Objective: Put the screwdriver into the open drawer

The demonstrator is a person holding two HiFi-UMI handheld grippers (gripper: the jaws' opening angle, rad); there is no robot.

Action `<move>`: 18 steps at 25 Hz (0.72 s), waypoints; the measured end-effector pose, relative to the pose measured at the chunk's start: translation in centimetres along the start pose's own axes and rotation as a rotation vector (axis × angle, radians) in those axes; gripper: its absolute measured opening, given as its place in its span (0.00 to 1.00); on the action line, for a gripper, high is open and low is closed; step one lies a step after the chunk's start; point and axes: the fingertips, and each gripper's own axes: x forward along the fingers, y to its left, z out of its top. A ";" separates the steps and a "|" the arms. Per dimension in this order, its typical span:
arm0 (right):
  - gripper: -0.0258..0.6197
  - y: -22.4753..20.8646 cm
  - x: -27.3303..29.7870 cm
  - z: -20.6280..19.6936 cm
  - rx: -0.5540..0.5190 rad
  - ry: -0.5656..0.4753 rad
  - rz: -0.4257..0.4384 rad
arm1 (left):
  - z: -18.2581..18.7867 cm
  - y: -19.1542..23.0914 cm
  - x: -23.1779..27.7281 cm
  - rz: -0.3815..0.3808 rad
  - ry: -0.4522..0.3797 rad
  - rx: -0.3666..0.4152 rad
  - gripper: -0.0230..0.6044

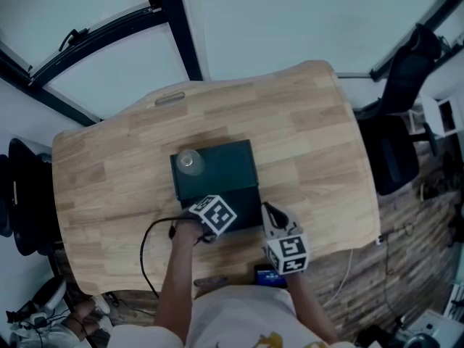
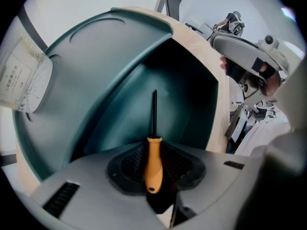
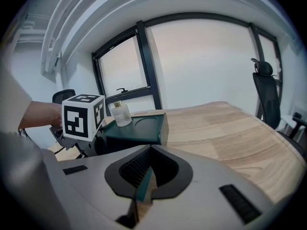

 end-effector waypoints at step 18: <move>0.04 0.0 -0.5 0.6 0.008 -0.024 0.012 | 0.2 -0.1 -0.5 0.019 -0.033 -0.017 0.20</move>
